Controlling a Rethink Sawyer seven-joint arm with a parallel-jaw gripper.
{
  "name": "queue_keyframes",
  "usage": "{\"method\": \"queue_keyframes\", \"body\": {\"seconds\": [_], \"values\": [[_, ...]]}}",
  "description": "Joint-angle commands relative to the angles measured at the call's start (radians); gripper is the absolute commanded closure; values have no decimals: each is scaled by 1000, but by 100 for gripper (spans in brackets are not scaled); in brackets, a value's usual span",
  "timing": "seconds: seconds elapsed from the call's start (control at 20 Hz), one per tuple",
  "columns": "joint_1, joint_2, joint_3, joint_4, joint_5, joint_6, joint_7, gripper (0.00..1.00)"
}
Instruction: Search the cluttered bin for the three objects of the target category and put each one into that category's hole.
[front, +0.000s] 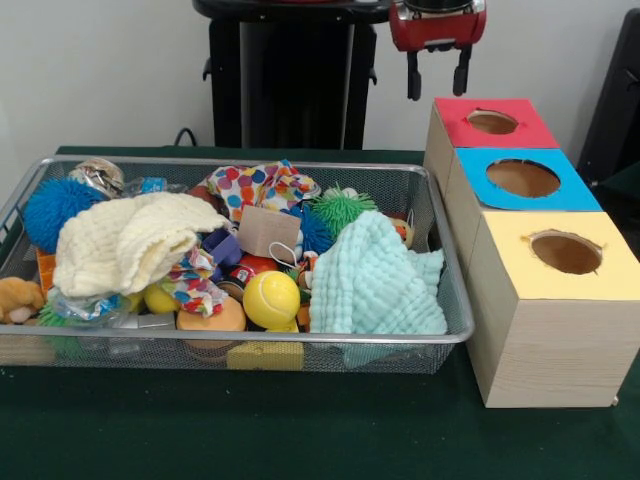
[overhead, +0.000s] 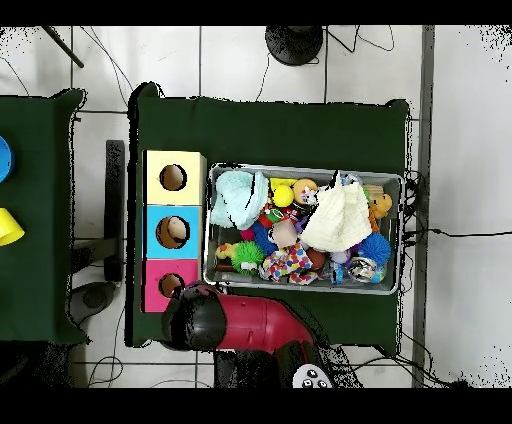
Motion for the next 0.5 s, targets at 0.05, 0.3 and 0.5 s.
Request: {"method": "queue_keyframes", "body": {"seconds": [0.05,0.3,0.5], "values": [[-46,55,89,-13,1,-54,98,0],[-78,71,116,-16,15,-29,89,0],[-89,91,118,-28,0,-33,85,0]]}}
